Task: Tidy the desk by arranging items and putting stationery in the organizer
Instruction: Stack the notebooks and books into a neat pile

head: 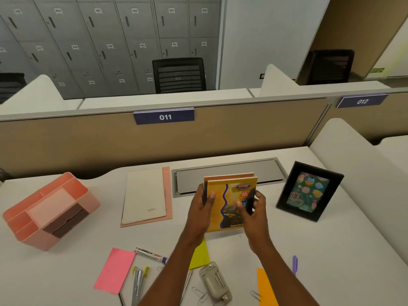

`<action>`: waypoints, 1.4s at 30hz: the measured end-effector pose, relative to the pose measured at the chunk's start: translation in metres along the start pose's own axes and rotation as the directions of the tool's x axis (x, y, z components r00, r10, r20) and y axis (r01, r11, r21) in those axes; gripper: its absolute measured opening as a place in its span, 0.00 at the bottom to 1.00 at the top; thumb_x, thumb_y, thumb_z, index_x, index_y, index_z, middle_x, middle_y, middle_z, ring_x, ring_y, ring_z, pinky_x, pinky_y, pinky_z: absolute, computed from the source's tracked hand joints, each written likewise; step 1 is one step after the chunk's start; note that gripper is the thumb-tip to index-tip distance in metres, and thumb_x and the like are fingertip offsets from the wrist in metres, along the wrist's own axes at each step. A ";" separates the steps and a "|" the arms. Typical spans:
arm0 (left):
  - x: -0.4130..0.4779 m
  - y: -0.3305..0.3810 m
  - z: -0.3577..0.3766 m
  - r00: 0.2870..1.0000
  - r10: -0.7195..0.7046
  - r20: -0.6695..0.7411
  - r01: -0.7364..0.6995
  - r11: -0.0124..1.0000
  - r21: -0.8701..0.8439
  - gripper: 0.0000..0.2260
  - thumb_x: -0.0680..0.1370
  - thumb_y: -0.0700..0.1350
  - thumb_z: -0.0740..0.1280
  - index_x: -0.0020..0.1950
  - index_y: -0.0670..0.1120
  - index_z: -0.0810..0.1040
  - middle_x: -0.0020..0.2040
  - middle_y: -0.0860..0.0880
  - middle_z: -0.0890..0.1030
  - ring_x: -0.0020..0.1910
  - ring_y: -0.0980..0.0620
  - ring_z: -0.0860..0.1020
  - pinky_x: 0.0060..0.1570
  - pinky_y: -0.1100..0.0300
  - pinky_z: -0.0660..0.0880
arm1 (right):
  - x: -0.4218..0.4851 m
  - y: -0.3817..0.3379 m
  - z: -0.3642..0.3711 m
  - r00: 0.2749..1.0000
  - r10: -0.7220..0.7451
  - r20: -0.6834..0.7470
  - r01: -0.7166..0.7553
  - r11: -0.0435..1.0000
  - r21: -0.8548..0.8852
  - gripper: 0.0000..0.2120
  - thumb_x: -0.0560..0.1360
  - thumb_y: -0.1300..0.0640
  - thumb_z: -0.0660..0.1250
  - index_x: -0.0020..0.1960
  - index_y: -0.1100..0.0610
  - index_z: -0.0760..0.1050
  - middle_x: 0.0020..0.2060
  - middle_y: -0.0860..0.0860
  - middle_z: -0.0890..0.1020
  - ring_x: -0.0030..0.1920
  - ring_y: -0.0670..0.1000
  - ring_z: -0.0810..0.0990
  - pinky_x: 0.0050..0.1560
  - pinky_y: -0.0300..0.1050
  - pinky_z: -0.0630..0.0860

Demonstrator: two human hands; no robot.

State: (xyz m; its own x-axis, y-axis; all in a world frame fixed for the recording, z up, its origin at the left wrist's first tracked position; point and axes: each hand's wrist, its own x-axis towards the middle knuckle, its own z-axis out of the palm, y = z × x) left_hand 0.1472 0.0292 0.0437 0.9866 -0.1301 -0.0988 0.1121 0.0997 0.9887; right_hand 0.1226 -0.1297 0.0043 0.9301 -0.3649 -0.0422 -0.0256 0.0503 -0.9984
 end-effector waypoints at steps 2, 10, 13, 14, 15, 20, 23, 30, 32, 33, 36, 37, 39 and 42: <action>-0.002 -0.003 0.004 1.000 0.019 0.021 -0.020 1.000 0.022 0.12 0.84 0.50 0.59 0.67 0.55 0.72 0.60 0.52 0.82 0.58 0.51 0.82 0.52 0.51 0.82 | -0.003 0.002 -0.002 1.000 -0.009 -0.002 0.009 1.000 -0.018 0.21 0.79 0.59 0.68 0.70 0.50 0.67 0.59 0.47 0.81 0.58 0.47 0.82 0.54 0.47 0.82; -0.007 -0.036 0.013 0.993 0.054 0.109 -0.080 0.966 0.244 0.12 0.85 0.49 0.54 0.68 0.60 0.66 0.61 0.54 0.78 0.61 0.60 0.77 0.57 0.71 0.72 | -0.007 0.016 -0.026 1.000 -0.010 -0.028 0.005 0.984 -0.178 0.16 0.81 0.54 0.63 0.67 0.51 0.65 0.60 0.46 0.78 0.59 0.39 0.78 0.56 0.38 0.76; -0.001 -0.045 0.015 0.989 0.086 0.119 -0.120 0.942 0.313 0.10 0.86 0.46 0.54 0.65 0.55 0.67 0.57 0.54 0.78 0.57 0.58 0.78 0.54 0.71 0.72 | -0.004 0.025 -0.028 1.000 -0.010 0.015 0.014 0.965 -0.261 0.14 0.83 0.56 0.60 0.66 0.48 0.64 0.60 0.43 0.77 0.59 0.38 0.78 0.56 0.36 0.76; 0.001 -0.049 0.014 0.987 0.097 0.127 -0.136 0.930 0.343 0.09 0.86 0.46 0.54 0.65 0.52 0.67 0.57 0.52 0.79 0.56 0.58 0.79 0.54 0.71 0.72 | -0.003 0.028 -0.029 1.000 -0.011 0.023 0.018 0.955 -0.295 0.13 0.83 0.57 0.59 0.66 0.47 0.64 0.60 0.44 0.77 0.60 0.40 0.78 0.54 0.35 0.76; 0.004 -0.052 0.014 0.987 0.104 0.121 -0.142 0.920 0.366 0.09 0.85 0.46 0.54 0.65 0.51 0.67 0.58 0.51 0.79 0.56 0.59 0.79 0.53 0.70 0.73 | -0.001 0.030 -0.030 0.999 -0.023 0.026 0.030 0.943 -0.330 0.13 0.83 0.58 0.58 0.65 0.48 0.63 0.59 0.46 0.77 0.59 0.44 0.79 0.52 0.33 0.76; 0.023 -0.036 0.007 0.991 0.134 -0.029 -0.112 0.913 0.392 0.12 0.85 0.49 0.56 0.69 0.50 0.65 0.59 0.54 0.79 0.52 0.59 0.82 0.46 0.69 0.79 | 0.017 0.011 -0.017 0.993 -0.119 0.027 0.119 0.903 -0.412 0.12 0.83 0.61 0.58 0.66 0.54 0.63 0.54 0.52 0.80 0.52 0.47 0.83 0.44 0.37 0.81; 0.028 -0.016 -0.023 0.958 0.171 -0.229 -0.063 0.908 0.414 0.08 0.84 0.49 0.59 0.62 0.52 0.66 0.56 0.52 0.81 0.50 0.53 0.83 0.44 0.62 0.81 | 0.026 -0.006 0.022 0.997 -0.034 0.069 0.057 0.924 -0.377 0.13 0.82 0.61 0.62 0.64 0.51 0.65 0.56 0.52 0.81 0.52 0.49 0.83 0.47 0.47 0.83; 0.043 0.003 -0.158 0.854 0.108 -0.509 0.163 0.874 0.459 0.19 0.79 0.47 0.69 0.69 0.48 0.73 0.57 0.47 0.80 0.54 0.48 0.80 0.55 0.49 0.79 | 0.036 -0.009 0.166 0.988 0.142 0.062 -0.113 0.936 -0.333 0.11 0.76 0.62 0.72 0.57 0.56 0.76 0.51 0.53 0.82 0.47 0.50 0.83 0.40 0.41 0.81; 0.046 0.004 -0.190 0.806 0.072 -0.587 0.214 0.890 0.403 0.16 0.76 0.43 0.72 0.63 0.46 0.79 0.51 0.48 0.84 0.50 0.48 0.82 0.53 0.51 0.79 | 0.035 0.001 0.203 0.984 0.173 0.031 -0.152 0.925 -0.347 0.11 0.73 0.64 0.73 0.54 0.56 0.78 0.49 0.55 0.84 0.44 0.51 0.84 0.40 0.47 0.83; 0.048 0.004 -0.204 0.784 0.049 -0.618 0.247 0.890 0.384 0.14 0.74 0.42 0.73 0.60 0.46 0.81 0.50 0.48 0.85 0.48 0.48 0.83 0.51 0.52 0.80 | 0.034 0.006 0.219 0.982 0.190 0.017 -0.172 0.919 -0.356 0.12 0.72 0.65 0.73 0.52 0.55 0.78 0.48 0.55 0.84 0.43 0.52 0.84 0.39 0.48 0.84; 0.059 -0.003 -0.240 0.757 -0.020 -0.653 0.306 0.894 0.328 0.12 0.74 0.41 0.74 0.57 0.45 0.83 0.50 0.47 0.86 0.45 0.48 0.83 0.51 0.50 0.81 | 0.034 0.016 0.259 0.982 0.187 0.003 -0.169 0.894 -0.415 0.13 0.72 0.63 0.76 0.54 0.56 0.77 0.48 0.53 0.83 0.43 0.52 0.83 0.37 0.43 0.82; 0.063 -0.006 -0.248 0.761 -0.032 -0.648 0.315 0.891 0.325 0.11 0.75 0.40 0.74 0.56 0.44 0.83 0.50 0.46 0.85 0.44 0.47 0.83 0.51 0.49 0.81 | 0.036 0.019 0.269 0.982 0.187 0.004 -0.166 0.886 -0.433 0.14 0.72 0.62 0.76 0.55 0.57 0.78 0.49 0.54 0.82 0.44 0.52 0.82 0.38 0.43 0.81; 0.070 -0.012 -0.260 0.763 -0.028 -0.646 0.331 0.875 0.353 0.09 0.74 0.39 0.73 0.55 0.43 0.84 0.49 0.45 0.85 0.44 0.45 0.82 0.51 0.49 0.81 | 0.041 0.026 0.284 0.984 0.177 0.010 -0.149 0.859 -0.490 0.16 0.71 0.63 0.77 0.58 0.61 0.79 0.53 0.56 0.83 0.49 0.56 0.83 0.48 0.47 0.81; 0.079 -0.022 -0.271 0.771 -0.011 -0.636 0.346 0.847 0.405 0.06 0.73 0.39 0.73 0.49 0.43 0.85 0.46 0.44 0.86 0.42 0.44 0.83 0.47 0.48 0.81 | 0.048 0.036 0.297 0.984 0.177 0.020 -0.137 0.827 -0.545 0.17 0.71 0.63 0.76 0.59 0.63 0.80 0.55 0.57 0.83 0.52 0.58 0.83 0.51 0.46 0.79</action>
State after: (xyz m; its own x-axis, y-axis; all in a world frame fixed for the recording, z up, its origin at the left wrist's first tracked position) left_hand 0.2546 0.2842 -0.0163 0.8355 0.5262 -0.1585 0.3877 -0.3600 0.8486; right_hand 0.2749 0.1308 -0.0221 0.9181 -0.3314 -0.2174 -0.3488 -0.4153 -0.8402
